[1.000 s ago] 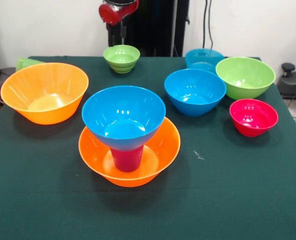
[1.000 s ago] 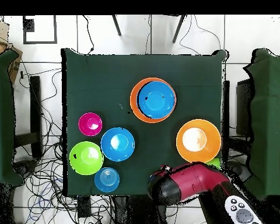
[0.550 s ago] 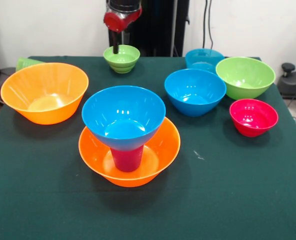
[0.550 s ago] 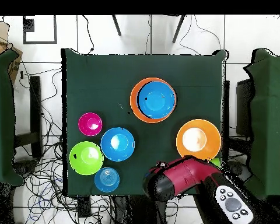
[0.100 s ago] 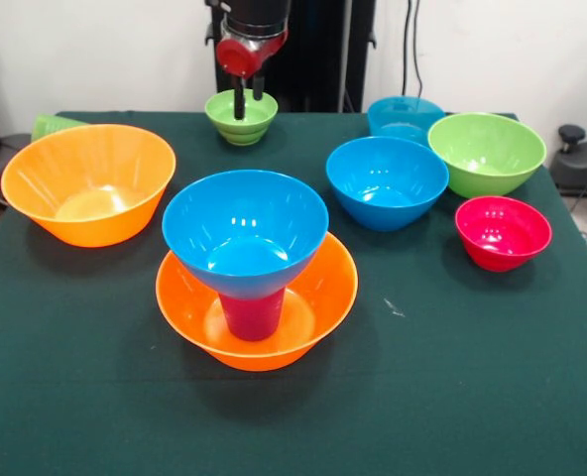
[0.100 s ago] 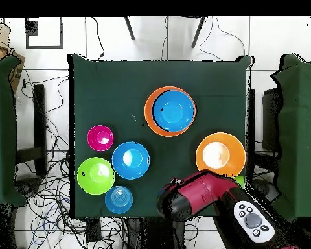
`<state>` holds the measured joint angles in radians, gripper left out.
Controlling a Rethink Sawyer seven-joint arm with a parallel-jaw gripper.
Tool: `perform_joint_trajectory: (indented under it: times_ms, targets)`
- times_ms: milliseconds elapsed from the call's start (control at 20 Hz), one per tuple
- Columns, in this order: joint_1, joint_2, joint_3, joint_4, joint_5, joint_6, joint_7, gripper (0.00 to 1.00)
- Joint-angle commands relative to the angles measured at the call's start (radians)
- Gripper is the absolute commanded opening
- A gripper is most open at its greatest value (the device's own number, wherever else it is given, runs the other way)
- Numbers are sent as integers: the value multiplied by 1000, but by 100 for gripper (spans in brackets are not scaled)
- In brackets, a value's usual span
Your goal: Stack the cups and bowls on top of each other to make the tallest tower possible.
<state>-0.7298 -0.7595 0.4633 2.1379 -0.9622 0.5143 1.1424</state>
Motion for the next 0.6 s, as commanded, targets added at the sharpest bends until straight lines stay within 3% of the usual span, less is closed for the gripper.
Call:
perform_joint_trajectory:
  times_ms: [50, 600]
  targets:
    - [9, 55, -2, -71, -95, -77, 35, 100]
    - [28, 76, -14, -85, -104, -92, 54, 100]
